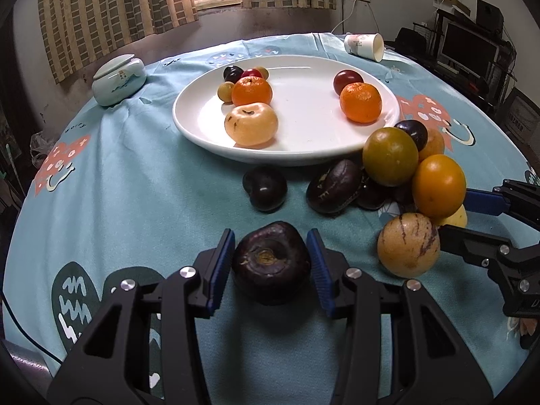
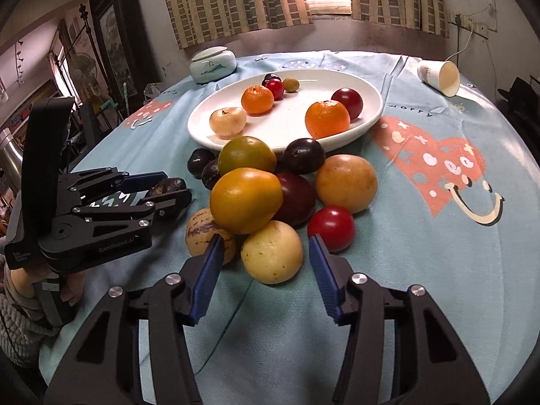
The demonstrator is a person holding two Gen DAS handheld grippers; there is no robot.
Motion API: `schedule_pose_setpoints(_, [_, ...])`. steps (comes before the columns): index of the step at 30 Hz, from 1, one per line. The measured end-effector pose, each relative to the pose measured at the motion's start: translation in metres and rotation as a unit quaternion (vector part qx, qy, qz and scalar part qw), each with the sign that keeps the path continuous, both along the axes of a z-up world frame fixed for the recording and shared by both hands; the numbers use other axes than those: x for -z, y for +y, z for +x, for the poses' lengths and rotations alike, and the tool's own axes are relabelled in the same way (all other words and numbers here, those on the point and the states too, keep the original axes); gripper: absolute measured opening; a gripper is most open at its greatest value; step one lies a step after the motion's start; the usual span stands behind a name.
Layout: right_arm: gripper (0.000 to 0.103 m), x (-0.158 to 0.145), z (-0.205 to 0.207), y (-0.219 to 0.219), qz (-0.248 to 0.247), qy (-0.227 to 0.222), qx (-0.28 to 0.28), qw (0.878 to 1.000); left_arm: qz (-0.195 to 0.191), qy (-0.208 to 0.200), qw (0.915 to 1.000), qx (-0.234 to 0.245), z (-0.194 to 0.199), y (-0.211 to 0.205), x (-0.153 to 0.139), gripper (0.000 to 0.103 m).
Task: Organize fruits
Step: 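Grasp a dark purple fruit with the left tool while the right tool grasps a pale yellow fruit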
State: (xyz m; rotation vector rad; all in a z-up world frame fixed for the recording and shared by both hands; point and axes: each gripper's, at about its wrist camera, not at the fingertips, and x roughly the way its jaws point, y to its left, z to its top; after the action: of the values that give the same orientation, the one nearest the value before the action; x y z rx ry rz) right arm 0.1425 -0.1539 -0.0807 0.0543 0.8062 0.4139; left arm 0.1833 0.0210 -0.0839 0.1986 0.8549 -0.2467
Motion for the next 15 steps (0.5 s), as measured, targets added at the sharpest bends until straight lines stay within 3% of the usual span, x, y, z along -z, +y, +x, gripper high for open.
schedule_pose_setpoints(3, [0.047, 0.0, 0.001, -0.004, 0.018, 0.01, -0.001, 1.0, -0.002, 0.001, 1.0, 0.0, 0.0, -0.001, 0.001, 0.045])
schedule_pose_setpoints(4, [0.039, 0.001, 0.002, -0.006, 0.025, 0.015, 0.001, 1.0, -0.002, 0.001, 1.0, 0.0, 0.0, 0.0, 0.0, 0.045])
schedule_pose_setpoints(7, [0.037, 0.002, 0.004, -0.015, 0.05, 0.03, 0.006, 0.998, -0.006, 0.002, 1.0, -0.001, 0.0, 0.0, 0.001, 0.045])
schedule_pose_setpoints(15, [0.037, 0.0, -0.004, -0.001, 0.004, 0.007, 0.007, 1.0, -0.008, -0.002, 1.0, -0.004, -0.002, 0.002, -0.001, 0.045])
